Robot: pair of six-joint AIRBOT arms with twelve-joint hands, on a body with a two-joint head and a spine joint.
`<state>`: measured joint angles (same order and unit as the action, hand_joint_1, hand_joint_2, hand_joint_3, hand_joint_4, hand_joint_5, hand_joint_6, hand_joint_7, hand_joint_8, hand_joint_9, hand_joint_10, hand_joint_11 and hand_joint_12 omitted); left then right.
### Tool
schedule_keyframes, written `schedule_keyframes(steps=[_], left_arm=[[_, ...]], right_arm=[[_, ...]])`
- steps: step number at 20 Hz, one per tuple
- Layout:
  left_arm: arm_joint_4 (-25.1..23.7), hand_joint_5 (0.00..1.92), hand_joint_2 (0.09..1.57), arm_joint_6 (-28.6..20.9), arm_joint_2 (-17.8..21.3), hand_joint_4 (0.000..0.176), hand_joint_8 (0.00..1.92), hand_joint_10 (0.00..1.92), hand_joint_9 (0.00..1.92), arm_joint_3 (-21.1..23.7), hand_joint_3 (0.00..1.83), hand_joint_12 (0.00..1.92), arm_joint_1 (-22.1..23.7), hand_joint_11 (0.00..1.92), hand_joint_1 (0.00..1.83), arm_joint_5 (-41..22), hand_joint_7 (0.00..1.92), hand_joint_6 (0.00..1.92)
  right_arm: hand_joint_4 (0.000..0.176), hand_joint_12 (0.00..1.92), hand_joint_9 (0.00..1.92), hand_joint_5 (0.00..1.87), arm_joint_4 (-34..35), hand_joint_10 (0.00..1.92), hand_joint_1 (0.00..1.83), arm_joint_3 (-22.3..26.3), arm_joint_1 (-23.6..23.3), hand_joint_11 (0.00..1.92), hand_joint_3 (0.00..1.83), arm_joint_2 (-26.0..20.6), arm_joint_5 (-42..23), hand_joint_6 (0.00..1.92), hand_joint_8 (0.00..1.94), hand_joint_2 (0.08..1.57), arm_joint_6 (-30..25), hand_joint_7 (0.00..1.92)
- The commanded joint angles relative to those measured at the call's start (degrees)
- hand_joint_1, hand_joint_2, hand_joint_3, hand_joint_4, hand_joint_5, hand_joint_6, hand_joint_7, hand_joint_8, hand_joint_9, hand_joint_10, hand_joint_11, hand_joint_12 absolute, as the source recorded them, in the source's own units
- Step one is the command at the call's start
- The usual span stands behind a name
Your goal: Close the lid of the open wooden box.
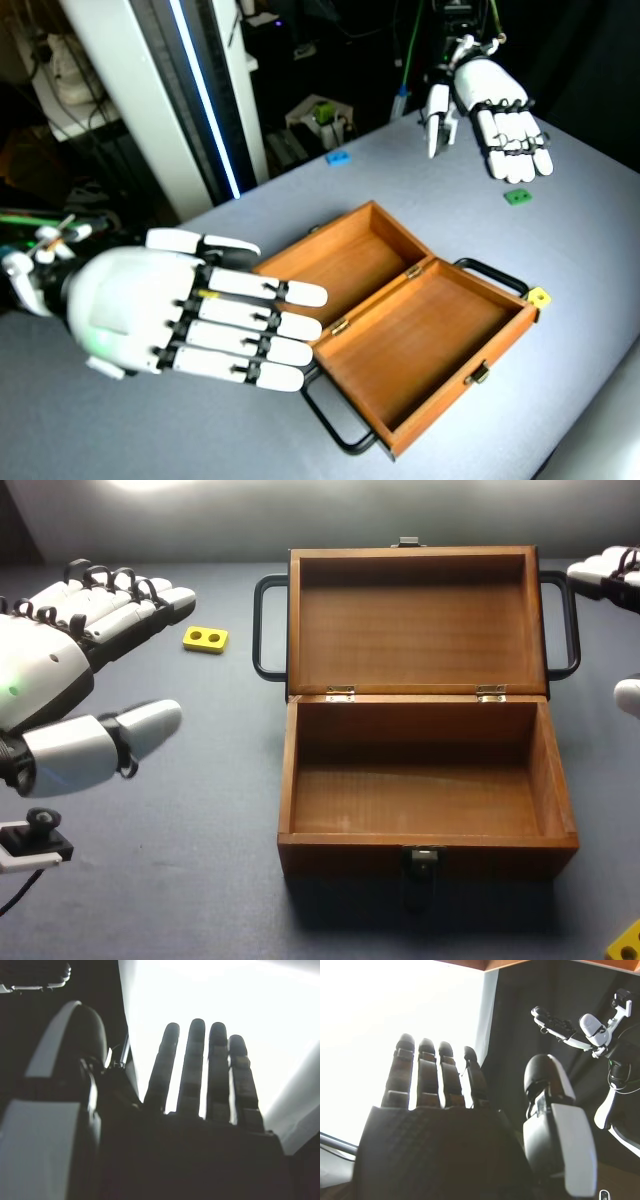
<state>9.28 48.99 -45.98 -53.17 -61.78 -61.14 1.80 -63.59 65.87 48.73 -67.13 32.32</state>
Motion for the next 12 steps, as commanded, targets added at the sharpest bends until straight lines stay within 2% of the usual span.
schedule_keyframes(steps=[1,3,5,7,11,12], left_arm=[[0.12,0.12,1.44,-0.42,-0.22,0.000,0.00,0.00,0.07,-0.39,0.01,0.17,0.63,0.00,0.00,-6.80,0.08,0.00],[0.12,0.12,1.44,-0.42,-0.28,0.000,0.01,0.01,0.08,-0.54,0.00,0.17,0.69,0.00,0.00,-6.38,0.09,0.00],[0.12,0.17,1.43,-0.42,-0.70,0.000,0.00,0.00,0.16,-1.46,0.00,0.32,1.73,0.00,0.00,-4.18,0.16,0.00],[0.11,0.14,1.41,-0.77,-1.67,0.000,0.00,0.00,0.17,-2.97,0.00,0.33,3.03,0.00,0.00,-1.18,0.16,0.00],[0.24,0.11,1.36,-1.51,-3.71,0.000,0.00,0.00,0.08,-6.59,0.00,0.23,5.62,0.00,0.00,4.60,0.10,0.00],[0.24,0.07,1.35,-1.51,-4.05,0.000,0.00,0.00,0.05,-7.22,0.00,0.15,6.15,0.00,0.00,5.83,0.07,0.00]], right_arm=[[0.000,0.10,0.20,0.23,1.40,0.00,0.36,-0.18,-0.43,0.20,0.00,-0.08,-6.85,0.00,0.00,1.37,-0.33,0.24],[0.000,0.08,0.19,0.22,1.49,0.00,0.34,-0.19,-0.43,0.19,0.00,-0.09,-6.68,0.00,0.00,1.37,-0.34,0.22],[0.000,0.07,0.19,0.21,2.01,0.00,0.31,-0.45,-0.43,0.19,0.00,-0.18,-5.76,0.00,0.00,1.37,-0.33,0.22],[0.000,0.07,0.19,0.21,2.60,0.00,0.31,-1.15,-0.43,0.20,0.00,-0.17,-4.45,0.00,0.00,1.38,-0.33,0.23],[0.000,0.03,0.17,0.20,4.68,0.00,0.18,-3.71,-0.43,0.18,0.00,0.28,-0.27,0.00,0.00,1.36,-0.32,0.22],[0.000,0.02,0.16,0.18,5.22,0.00,0.13,-4.30,-0.43,0.17,0.00,0.49,0.54,0.00,0.00,1.35,-0.32,0.19]])
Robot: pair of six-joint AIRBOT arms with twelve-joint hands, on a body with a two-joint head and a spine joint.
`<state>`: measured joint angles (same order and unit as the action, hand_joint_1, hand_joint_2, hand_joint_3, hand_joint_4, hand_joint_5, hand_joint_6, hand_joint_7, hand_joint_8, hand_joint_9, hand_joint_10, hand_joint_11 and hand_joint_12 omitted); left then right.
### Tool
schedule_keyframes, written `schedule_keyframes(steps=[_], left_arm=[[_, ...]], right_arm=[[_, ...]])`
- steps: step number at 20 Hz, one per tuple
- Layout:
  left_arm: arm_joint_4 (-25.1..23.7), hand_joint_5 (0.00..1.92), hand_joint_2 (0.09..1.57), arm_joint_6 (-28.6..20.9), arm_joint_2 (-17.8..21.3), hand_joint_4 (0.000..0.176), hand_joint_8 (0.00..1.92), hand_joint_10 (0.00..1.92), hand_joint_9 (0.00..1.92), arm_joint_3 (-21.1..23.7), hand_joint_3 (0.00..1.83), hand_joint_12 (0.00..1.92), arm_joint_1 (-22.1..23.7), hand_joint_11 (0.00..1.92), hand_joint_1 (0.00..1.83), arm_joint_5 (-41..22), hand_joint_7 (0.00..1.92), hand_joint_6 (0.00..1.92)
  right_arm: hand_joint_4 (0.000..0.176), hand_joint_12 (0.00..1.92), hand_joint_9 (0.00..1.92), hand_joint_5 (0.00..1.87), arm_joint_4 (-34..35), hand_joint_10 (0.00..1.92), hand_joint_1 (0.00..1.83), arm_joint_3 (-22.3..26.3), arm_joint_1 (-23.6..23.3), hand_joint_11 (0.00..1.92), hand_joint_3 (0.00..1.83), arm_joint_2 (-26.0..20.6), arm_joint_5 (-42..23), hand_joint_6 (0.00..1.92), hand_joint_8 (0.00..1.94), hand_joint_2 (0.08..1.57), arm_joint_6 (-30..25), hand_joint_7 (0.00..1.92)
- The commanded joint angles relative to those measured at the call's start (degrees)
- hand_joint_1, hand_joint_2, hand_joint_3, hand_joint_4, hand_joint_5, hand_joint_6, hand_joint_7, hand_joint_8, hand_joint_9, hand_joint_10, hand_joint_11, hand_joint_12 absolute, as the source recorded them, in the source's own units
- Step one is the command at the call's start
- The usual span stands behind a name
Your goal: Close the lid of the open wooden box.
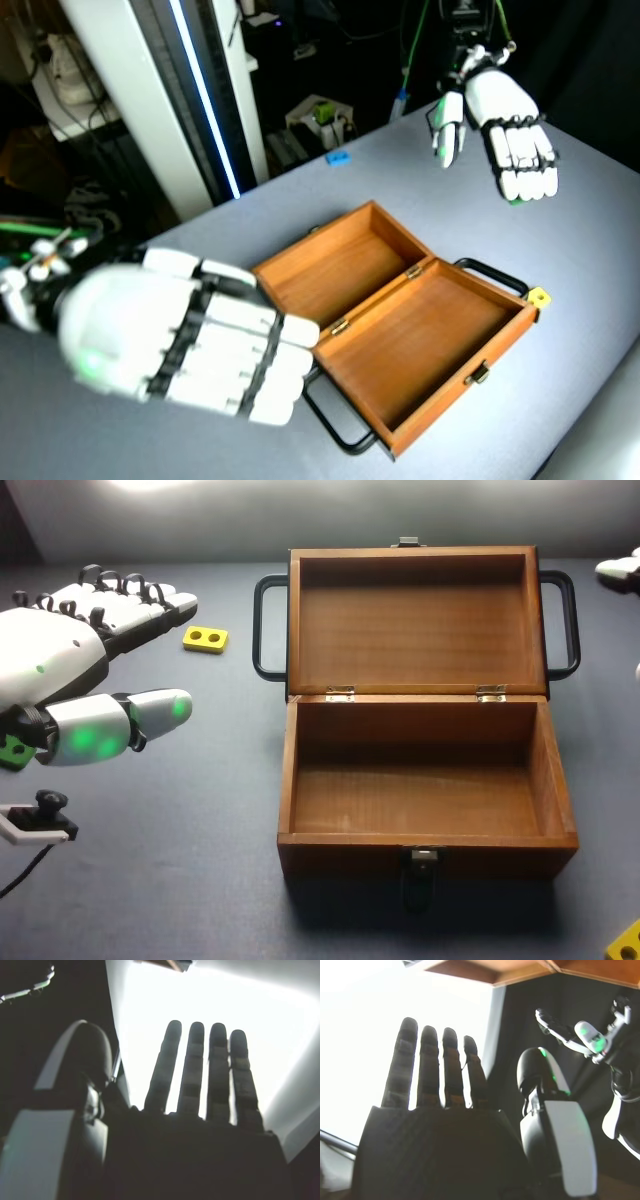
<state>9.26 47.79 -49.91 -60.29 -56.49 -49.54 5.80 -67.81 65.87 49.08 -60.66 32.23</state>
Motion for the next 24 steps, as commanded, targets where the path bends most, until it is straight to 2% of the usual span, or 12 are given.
schedule_keyframes(steps=[1,2,5,8,11,12,14,15,20,24], left_arm=[[0.15,0.06,1.31,-0.30,-0.48,0.000,0.00,0.00,0.04,-0.71,0.00,0.12,1.47,0.00,0.00,-4.58,0.05,0.00],[-0.15,0.04,1.27,-0.30,-1.02,0.000,0.00,0.00,0.01,-1.51,0.00,0.04,2.34,0.00,0.00,-3.16,0.02,0.00],[-1.96,0.14,1.22,-0.32,-3.91,0.000,0.01,0.02,0.10,-5.02,0.00,0.08,6.40,0.09,0.00,4.13,0.10,0.01],[-2.93,0.00,1.12,-0.36,-6.45,0.000,0.00,0.00,0.00,-8.09,0.00,0.04,8.92,0.02,0.00,9.42,0.00,0.00],[-4.32,0.00,1.14,-0.36,-8.75,0.052,0.00,0.00,0.02,-10.61,0.00,0.08,11.23,0.10,0.00,13.91,0.00,0.00],[-4.76,0.00,1.19,-0.36,-9.30,0.020,0.00,0.00,0.00,-11.17,0.02,0.05,11.85,0.03,0.00,14.90,0.00,0.00],[-4.89,0.00,1.18,-0.35,-10.12,0.017,0.00,0.00,0.00,-12.23,0.01,0.00,12.54,0.00,0.00,16.30,0.00,0.00],[-4.90,0.00,1.21,-0.35,-10.37,0.000,0.00,0.00,0.00,-12.60,0.02,0.00,12.82,0.00,0.00,16.86,0.00,0.00],[-5.35,0.00,1.28,-0.34,-12.38,0.000,0.00,0.00,0.00,-15.20,0.02,0.00,14.58,0.00,0.00,20.46,0.00,0.00],[-6.59,0.00,1.27,-0.34,-14.38,0.000,0.00,0.00,0.00,-17.34,0.00,0.00,16.30,0.00,0.00,23.46,0.01,0.00]], right_arm=[[0.000,0.02,0.15,0.18,1.71,0.00,0.10,-0.66,-0.44,0.17,0.00,0.33,-5.12,0.00,0.00,1.35,-0.23,0.19],[0.000,0.02,0.14,0.18,2.20,0.00,0.06,-1.25,-0.46,0.17,0.00,0.58,-4.14,0.00,0.00,1.36,-0.23,0.18],[0.000,0.02,0.15,0.17,3.88,0.01,0.05,-3.92,-0.54,0.18,0.01,2.01,0.04,0.00,0.00,1.37,-0.23,0.15],[0.000,0.00,0.13,0.16,4.28,0.00,0.00,-5.93,-1.43,0.15,0.00,3.43,3.63,0.00,0.01,1.36,-0.23,0.16],[0.000,0.00,0.12,0.17,3.31,0.00,0.00,-7.74,-2.98,0.14,0.00,4.71,7.21,0.01,0.02,1.37,-0.23,0.18],[0.000,0.01,0.12,0.17,2.65,0.00,0.00,-8.26,-3.68,0.15,0.01,5.13,8.38,0.01,0.02,1.37,-0.23,0.18],[0.000,0.02,0.14,0.19,1.42,0.01,0.00,-9.04,-4.93,0.18,0.01,5.96,10.12,0.01,0.02,1.39,-0.23,0.20],[0.000,0.02,0.14,0.19,1.14,0.01,0.00,-9.15,-5.22,0.18,0.01,6.18,10.38,0.01,0.01,1.39,-0.23,0.20],[0.000,0.02,0.14,0.19,-0.17,0.01,0.00,-9.91,-6.37,0.18,0.01,7.28,12.04,0.00,0.01,1.40,-0.23,0.20],[0.000,0.01,0.12,0.17,-0.34,0.01,0.00,-10.50,-6.72,0.14,0.01,7.85,12.98,0.01,0.01,1.40,-0.23,0.18]])
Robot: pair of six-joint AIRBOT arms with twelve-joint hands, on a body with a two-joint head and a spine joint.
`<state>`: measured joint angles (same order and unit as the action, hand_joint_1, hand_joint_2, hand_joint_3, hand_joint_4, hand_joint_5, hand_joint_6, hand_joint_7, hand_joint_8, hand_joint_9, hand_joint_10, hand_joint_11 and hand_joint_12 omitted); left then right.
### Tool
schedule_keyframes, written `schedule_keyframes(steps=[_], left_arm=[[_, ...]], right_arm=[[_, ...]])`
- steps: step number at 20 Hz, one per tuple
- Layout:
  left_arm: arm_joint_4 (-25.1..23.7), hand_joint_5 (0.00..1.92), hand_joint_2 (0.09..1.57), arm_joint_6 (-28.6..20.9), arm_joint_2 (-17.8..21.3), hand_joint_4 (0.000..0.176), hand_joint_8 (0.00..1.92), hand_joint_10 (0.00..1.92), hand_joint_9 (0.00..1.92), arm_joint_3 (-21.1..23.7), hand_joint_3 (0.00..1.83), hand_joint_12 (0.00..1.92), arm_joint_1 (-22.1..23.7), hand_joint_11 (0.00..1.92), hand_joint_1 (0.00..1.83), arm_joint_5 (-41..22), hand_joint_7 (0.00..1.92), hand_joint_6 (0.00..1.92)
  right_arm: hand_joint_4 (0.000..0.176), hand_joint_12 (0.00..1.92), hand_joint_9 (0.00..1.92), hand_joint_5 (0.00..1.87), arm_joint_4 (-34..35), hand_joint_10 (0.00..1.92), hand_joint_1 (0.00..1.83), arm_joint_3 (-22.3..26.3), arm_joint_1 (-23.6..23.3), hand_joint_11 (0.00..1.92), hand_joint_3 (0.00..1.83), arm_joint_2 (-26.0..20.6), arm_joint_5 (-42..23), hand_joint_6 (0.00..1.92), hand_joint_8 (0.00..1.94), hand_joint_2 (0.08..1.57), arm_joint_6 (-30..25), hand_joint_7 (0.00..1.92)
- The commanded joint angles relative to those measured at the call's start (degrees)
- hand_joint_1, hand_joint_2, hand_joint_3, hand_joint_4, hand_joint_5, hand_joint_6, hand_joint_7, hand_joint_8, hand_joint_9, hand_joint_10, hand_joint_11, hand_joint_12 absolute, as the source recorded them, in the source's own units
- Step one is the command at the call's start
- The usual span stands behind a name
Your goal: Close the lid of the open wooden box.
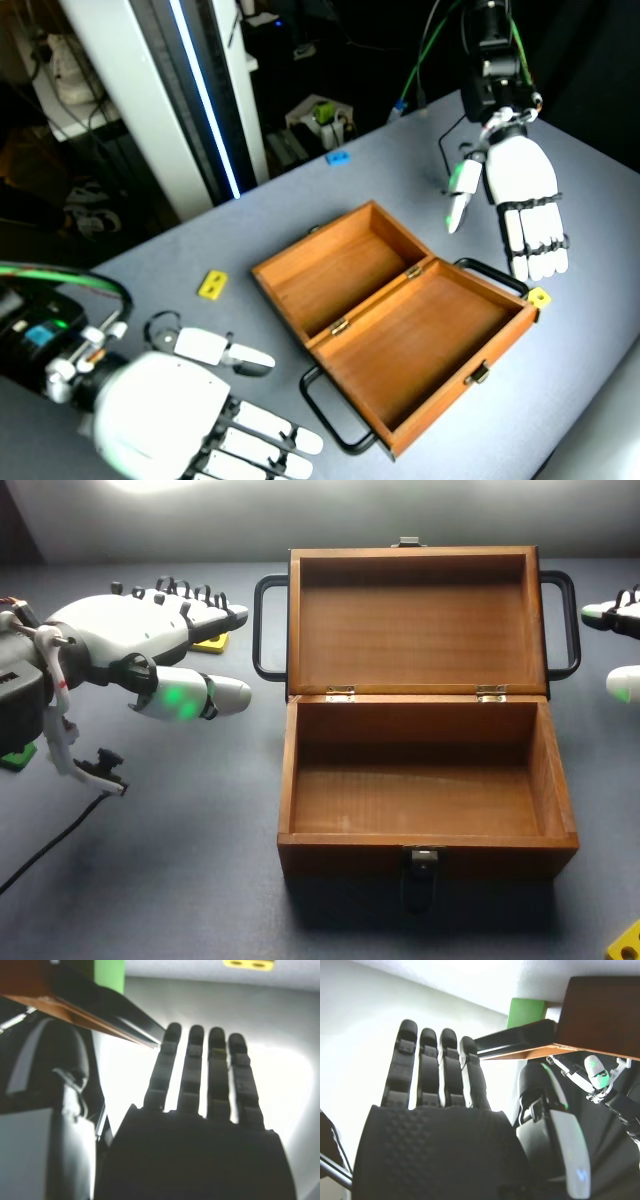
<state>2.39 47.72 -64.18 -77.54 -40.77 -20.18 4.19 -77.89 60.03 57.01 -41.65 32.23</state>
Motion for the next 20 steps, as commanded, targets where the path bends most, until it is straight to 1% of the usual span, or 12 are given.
schedule_keyframes(steps=[1,4,8,11,17,20], left_arm=[[-0.38,0.00,1.27,-0.27,-0.47,0.000,0.00,0.00,0.00,-0.40,0.01,0.00,1.13,0.00,0.00,-5.19,0.01,0.00],[-2.32,0.03,1.30,-0.27,-1.28,0.000,0.01,0.00,0.00,-1.02,0.01,0.00,2.39,0.00,0.00,-3.36,0.02,0.01],[-3.33,0.03,1.32,-0.26,-2.50,0.000,0.01,0.00,0.00,-2.12,0.02,0.00,3.37,0.00,0.00,-1.62,0.04,0.01],[-3.61,0.03,1.30,-0.26,-2.71,0.000,0.00,0.00,0.00,-2.17,0.00,0.00,3.46,0.00,0.00,-1.46,0.03,0.01],[-4.04,0.03,1.26,-0.25,-2.94,0.000,0.00,0.00,0.00,-2.17,0.00,0.00,3.53,0.00,0.00,-1.46,0.00,0.00],[-4.04,0.02,1.27,-0.25,-2.93,0.000,0.00,0.00,0.00,-2.17,0.00,0.00,3.54,0.00,0.00,-1.54,0.00,0.00]], right_arm=[[0.000,0.00,0.10,0.16,0.98,0.00,0.00,-0.56,-1.15,0.11,0.01,0.05,-5.74,0.00,0.00,1.40,-0.23,0.16],[0.000,0.01,0.11,0.16,-0.28,0.01,0.00,-1.34,-2.48,0.13,0.00,1.02,-4.30,0.00,0.00,1.40,-0.23,0.17],[0.000,0.01,0.11,0.16,-2.05,0.00,0.00,-2.26,-3.71,0.15,0.00,2.32,-2.34,0.00,0.00,1.41,-0.24,0.16],[0.000,0.01,0.11,0.15,-3.68,0.00,0.00,-2.64,-4.96,0.15,0.00,2.97,-1.13,0.00,0.00,1.39,-0.25,0.16],[0.000,0.01,0.13,0.18,-4.78,0.00,0.00,-3.27,-5.69,0.16,0.00,3.91,-0.11,0.01,0.00,1.40,-0.42,0.18],[0.000,0.01,0.11,0.17,-5.88,0.00,0.00,-3.89,-6.35,0.15,0.00,4.69,0.43,0.00,0.00,1.39,-1.13,0.17]])
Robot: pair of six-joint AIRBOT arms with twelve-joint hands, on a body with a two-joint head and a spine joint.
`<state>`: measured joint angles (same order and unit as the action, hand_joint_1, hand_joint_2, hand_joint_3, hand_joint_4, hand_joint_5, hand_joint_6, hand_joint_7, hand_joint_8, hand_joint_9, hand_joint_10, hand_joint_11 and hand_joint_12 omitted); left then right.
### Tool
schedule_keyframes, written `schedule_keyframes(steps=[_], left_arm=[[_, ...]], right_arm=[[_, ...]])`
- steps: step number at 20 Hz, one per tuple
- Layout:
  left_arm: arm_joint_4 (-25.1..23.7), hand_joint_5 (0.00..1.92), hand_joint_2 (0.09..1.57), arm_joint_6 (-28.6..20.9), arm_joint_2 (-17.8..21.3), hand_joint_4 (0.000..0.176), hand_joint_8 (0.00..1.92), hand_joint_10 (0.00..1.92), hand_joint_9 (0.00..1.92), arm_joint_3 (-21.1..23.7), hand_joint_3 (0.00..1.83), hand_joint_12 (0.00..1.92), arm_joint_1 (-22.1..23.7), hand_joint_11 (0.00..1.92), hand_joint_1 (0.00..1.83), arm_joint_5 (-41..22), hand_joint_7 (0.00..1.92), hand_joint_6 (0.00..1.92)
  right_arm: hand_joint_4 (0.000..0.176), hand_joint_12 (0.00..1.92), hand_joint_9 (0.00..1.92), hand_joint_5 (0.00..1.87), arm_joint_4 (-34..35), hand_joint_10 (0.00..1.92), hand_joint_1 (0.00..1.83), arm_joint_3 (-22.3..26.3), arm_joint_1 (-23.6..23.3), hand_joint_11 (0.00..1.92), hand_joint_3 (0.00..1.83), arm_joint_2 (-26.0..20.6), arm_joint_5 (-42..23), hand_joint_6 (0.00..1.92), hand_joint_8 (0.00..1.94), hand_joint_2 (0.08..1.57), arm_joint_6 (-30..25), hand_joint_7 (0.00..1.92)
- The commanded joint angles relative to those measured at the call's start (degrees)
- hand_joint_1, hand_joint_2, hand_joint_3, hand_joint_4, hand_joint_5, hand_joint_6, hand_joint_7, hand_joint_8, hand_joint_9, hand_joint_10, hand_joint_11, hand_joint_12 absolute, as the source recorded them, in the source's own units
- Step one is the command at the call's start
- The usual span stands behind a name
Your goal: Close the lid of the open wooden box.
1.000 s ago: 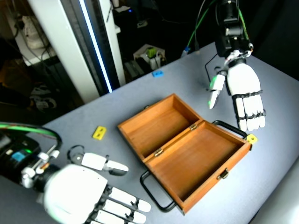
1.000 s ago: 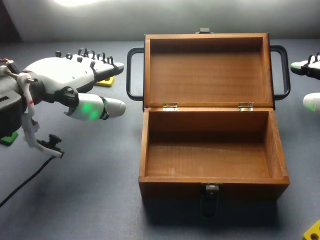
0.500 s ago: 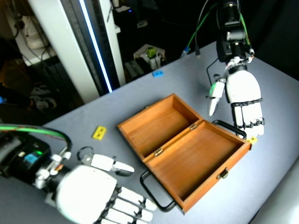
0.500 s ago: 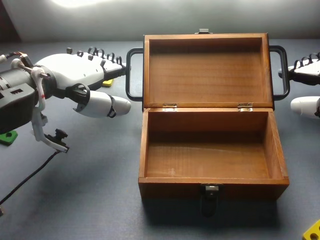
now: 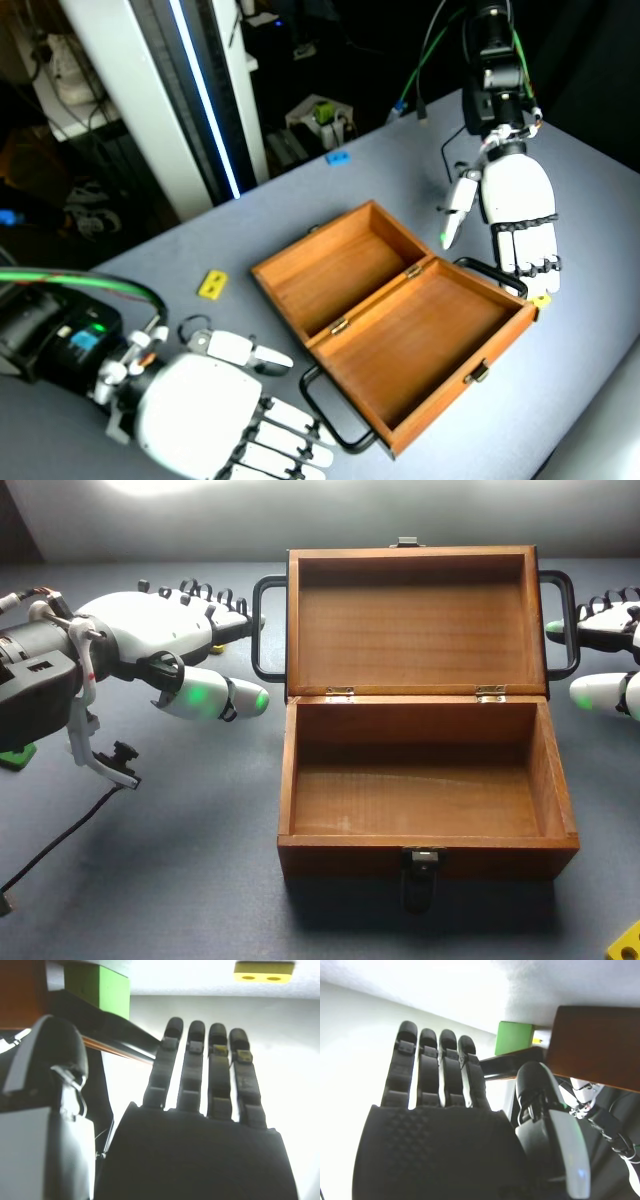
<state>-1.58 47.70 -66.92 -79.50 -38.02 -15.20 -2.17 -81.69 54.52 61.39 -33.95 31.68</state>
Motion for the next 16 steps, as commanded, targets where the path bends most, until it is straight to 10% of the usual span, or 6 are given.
schedule_keyframes(steps=[1,16], left_arm=[[-0.06,0.03,1.27,-0.23,-0.20,0.000,0.00,0.00,0.00,-0.11,0.00,0.00,0.77,0.01,0.00,-6.78,0.00,0.00],[0.49,0.01,1.24,-0.27,4.93,0.000,0.00,0.00,0.00,6.36,0.00,0.00,-1.05,0.00,0.00,-16.24,0.02,0.00]], right_arm=[[0.000,0.01,0.11,0.17,0.24,0.00,0.00,-0.05,-0.87,0.15,0.00,0.34,-7.30,0.00,0.00,1.38,-0.74,0.17],[0.000,0.02,0.12,0.18,-1.24,0.01,0.00,3.93,-0.98,0.14,0.00,-2.98,-14.71,0.01,0.01,1.38,-3.17,0.18]])
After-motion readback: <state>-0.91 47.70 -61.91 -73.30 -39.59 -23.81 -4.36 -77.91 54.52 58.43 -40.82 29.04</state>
